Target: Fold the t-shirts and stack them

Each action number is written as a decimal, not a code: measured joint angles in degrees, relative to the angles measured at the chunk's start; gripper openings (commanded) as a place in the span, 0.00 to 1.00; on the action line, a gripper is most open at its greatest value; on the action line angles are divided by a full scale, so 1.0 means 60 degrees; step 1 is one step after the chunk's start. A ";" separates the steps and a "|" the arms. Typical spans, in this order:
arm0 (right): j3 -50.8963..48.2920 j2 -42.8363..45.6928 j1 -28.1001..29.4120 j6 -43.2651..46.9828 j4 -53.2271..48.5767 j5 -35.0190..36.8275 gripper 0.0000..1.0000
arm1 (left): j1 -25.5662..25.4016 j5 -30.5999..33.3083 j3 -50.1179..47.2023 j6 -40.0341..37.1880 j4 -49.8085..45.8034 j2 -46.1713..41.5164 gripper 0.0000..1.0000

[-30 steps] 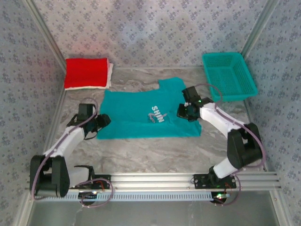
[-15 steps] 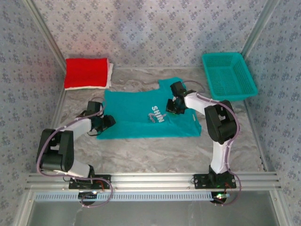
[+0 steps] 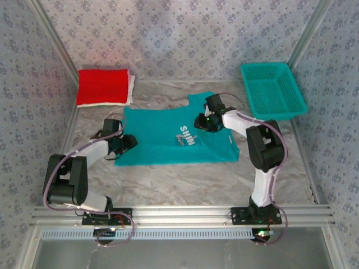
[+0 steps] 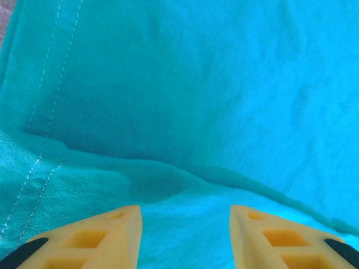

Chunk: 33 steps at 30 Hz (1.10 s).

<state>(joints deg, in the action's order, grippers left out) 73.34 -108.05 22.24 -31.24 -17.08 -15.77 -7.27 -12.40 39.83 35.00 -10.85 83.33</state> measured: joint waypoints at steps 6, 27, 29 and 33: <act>-0.1260 0.2528 -0.0102 0.0390 0.0219 0.0750 0.35 | 0.0000 0.0033 0.0000 -0.0004 0.0036 -0.0120 0.45; -0.2120 0.1038 -0.0503 0.1228 -0.1344 0.1927 0.31 | 0.0007 -0.0295 -0.0004 0.0160 0.1770 0.1231 0.41; -0.2426 0.1202 -0.0506 0.1217 -0.1140 0.1898 0.31 | 0.0015 -0.0331 -0.0317 0.0273 0.2175 0.1086 0.42; -0.3344 0.1931 -0.0503 0.0994 -0.0929 0.1876 0.31 | 0.0011 -0.0528 -0.1137 0.0550 0.2772 0.0525 0.42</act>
<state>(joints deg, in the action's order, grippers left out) 53.28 -96.47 19.22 -25.28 -22.65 -4.51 -7.20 -15.57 33.01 38.30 5.78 86.48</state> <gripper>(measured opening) 0.312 0.418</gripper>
